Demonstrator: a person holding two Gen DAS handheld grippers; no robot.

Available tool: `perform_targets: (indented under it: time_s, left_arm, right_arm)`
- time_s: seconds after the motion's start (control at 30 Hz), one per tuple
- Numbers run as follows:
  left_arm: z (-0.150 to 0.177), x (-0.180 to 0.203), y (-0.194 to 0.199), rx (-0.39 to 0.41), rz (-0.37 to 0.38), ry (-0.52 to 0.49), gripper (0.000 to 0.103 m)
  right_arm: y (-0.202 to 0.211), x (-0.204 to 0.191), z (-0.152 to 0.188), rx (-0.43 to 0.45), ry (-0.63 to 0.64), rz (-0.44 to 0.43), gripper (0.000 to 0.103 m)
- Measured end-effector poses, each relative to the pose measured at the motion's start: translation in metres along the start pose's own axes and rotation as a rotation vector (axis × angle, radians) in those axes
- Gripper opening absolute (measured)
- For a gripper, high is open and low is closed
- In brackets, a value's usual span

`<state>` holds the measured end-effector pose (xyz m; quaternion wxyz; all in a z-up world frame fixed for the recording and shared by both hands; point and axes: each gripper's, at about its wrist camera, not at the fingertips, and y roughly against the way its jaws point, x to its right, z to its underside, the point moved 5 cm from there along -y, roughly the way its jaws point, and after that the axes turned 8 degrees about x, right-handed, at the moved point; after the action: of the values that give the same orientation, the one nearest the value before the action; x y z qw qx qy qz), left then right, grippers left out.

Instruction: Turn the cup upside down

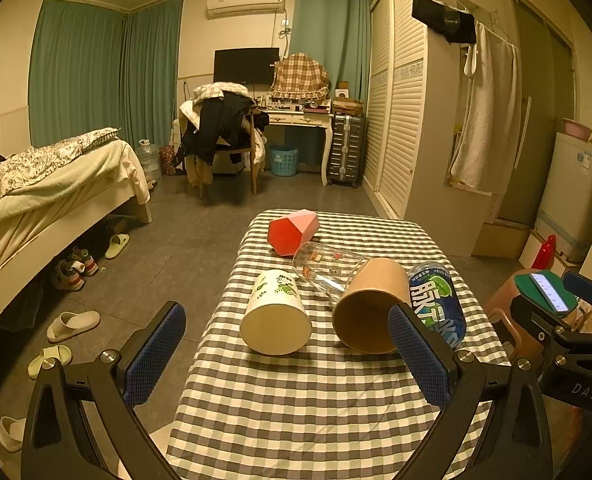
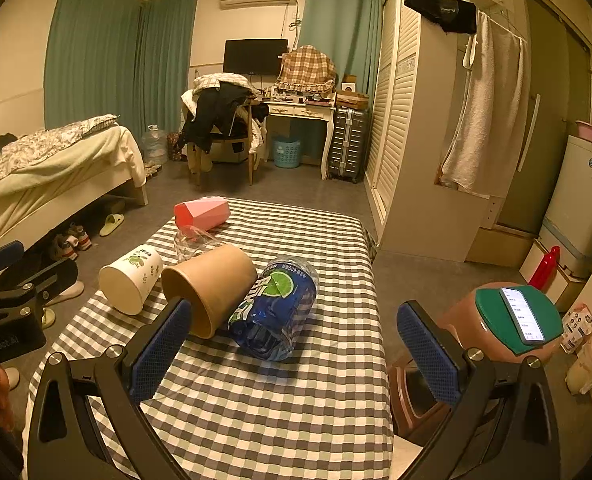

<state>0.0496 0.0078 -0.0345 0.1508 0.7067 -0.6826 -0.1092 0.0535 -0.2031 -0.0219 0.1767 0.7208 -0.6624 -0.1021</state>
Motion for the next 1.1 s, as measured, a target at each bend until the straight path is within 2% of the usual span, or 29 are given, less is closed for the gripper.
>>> perform_targets:
  time_s: [1.1]
  left_arm:
    - [0.0058, 0.0006, -0.0001, -0.010, 0.000, -0.008, 0.103]
  right_arm:
    - [0.0032, -0.0046, 0.0039, -0.005, 0.000, -0.008, 0.103]
